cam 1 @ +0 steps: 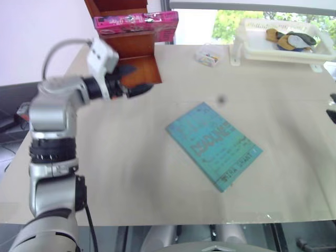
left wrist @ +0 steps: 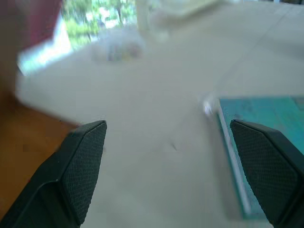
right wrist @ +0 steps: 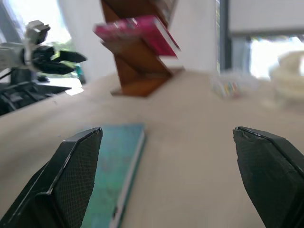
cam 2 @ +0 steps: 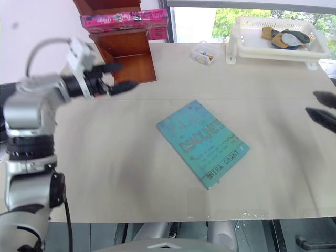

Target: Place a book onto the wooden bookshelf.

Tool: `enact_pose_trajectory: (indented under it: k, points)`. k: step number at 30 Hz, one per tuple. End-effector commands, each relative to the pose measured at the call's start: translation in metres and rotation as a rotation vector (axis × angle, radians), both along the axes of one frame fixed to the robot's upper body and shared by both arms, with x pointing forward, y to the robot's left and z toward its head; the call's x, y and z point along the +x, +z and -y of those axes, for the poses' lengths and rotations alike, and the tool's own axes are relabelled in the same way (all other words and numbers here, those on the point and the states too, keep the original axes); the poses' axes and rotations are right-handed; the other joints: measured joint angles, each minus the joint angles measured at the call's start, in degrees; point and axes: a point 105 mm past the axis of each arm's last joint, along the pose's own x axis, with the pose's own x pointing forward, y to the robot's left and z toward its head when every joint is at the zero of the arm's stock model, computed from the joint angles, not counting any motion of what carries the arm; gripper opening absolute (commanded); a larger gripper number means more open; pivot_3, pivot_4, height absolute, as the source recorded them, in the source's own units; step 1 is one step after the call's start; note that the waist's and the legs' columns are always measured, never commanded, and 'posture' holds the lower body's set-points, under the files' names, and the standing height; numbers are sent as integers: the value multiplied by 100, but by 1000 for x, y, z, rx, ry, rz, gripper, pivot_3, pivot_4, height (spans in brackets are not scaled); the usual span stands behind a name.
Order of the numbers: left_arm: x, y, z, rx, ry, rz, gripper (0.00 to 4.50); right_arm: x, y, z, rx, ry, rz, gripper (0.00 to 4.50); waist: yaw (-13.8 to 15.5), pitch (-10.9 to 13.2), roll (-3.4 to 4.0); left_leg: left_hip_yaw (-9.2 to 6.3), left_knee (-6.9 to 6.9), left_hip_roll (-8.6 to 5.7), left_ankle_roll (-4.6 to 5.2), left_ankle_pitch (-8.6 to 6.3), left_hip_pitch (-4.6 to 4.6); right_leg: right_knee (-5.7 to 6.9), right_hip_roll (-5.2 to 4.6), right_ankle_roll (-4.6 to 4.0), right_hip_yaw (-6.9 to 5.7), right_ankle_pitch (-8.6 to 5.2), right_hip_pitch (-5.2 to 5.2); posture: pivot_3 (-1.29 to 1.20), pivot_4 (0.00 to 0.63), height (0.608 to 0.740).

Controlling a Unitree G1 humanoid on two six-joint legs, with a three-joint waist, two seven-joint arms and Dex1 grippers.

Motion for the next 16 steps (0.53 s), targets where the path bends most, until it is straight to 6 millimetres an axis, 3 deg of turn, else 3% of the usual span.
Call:
enact_pose_trajectory:
  k: [1, 6, 9, 16]
  points:
    - [-12, -4, 2, -29, 8, 66, 4447, -7, -10, 20, -95, -105, -14, 4500, -11, 0, 0, 1, -3, 0, 0, 0, 4, -7, 0, 0, 2, 0, 7, 0, 150, 740]
    - [-23, -54, -2, 2, 33, -49, 4447, -4, -34, 43, -168, -241, -37, 4500, -7, -1, 3, 15, -9, 11, 0, 0, 28, -58, 7, 0, 3, 0, 49, 0, 150, 740]
    - [-32, -84, -5, 39, 52, -95, 4447, -4, -46, 55, -203, -307, -51, 4500, -2, -5, 11, 31, -40, 16, 1, -2, 104, -74, 10, 0, 20, -1, 117, 0, 150, 740]
    - [-46, -111, -6, 73, 25, -178, 4447, 1, -50, 54, -206, -291, -68, 4500, 19, -8, 16, 34, -41, 20, 1, -2, 107, -73, 13, 0, 26, -1, 117, 0, 150, 740]
